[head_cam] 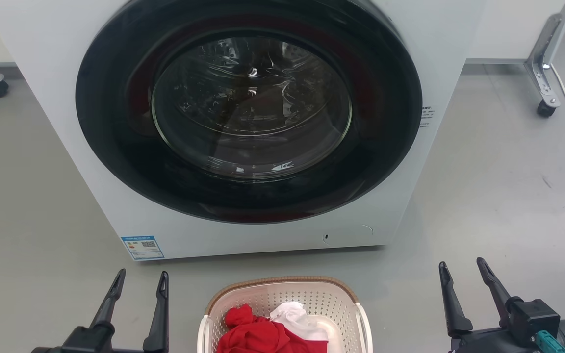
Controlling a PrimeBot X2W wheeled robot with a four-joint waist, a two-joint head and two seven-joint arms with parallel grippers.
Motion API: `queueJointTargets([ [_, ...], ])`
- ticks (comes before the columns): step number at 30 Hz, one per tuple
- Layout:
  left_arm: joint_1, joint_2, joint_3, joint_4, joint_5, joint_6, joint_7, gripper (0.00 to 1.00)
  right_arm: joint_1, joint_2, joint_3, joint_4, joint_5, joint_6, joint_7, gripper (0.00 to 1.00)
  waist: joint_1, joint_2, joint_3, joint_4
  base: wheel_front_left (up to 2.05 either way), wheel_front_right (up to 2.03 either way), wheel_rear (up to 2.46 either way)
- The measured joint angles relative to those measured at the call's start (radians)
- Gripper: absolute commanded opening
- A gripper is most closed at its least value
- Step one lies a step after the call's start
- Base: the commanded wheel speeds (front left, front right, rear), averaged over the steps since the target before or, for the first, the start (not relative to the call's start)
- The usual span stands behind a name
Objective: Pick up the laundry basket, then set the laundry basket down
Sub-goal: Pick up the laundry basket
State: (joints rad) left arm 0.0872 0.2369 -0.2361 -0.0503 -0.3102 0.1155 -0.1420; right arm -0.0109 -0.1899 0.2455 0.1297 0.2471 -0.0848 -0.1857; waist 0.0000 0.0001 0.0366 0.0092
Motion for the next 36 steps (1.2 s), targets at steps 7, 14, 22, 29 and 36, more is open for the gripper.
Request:
queueJointTargets([
  [7,0.006,-0.001,0.002,-0.03,0.007,0.0,0.016,1.0,0.0,-0.006,0.002,-0.028,-0.001,0.0,0.01,1.0,0.0,0.0,0.022,0.0,0.0,0.0,0.0],
  [14,0.001,-0.012,-0.004,-0.049,0.002,0.0,0.041,1.0,-0.012,-0.009,0.004,-0.036,-0.001,0.0,0.031,1.0,0.0,0.0,0.078,-0.001,0.0,0.0,0.0],
  [22,-0.089,-0.012,-0.018,-0.019,-0.006,-0.019,0.082,1.0,-0.075,-0.007,0.013,-0.031,-0.001,0.0,0.054,1.0,0.0002,0.0,0.177,-0.001,0.0,0.0,0.0],
  [29,-0.163,-0.017,-0.023,0.038,-0.019,-0.038,0.115,1.0,-0.129,0.006,0.025,-0.011,0.0,0.006,0.075,1.0,0.0003,0.0,0.262,-0.002,0.0,0.0,0.0],
  [36,-0.243,-0.03,-0.032,0.121,-0.05,-0.063,0.148,1.0,-0.206,0.012,0.033,0.022,0.0,0.015,0.097,1.0,0.0003,0.0001,0.364,-0.003,0.0,0.0,0.0],
])
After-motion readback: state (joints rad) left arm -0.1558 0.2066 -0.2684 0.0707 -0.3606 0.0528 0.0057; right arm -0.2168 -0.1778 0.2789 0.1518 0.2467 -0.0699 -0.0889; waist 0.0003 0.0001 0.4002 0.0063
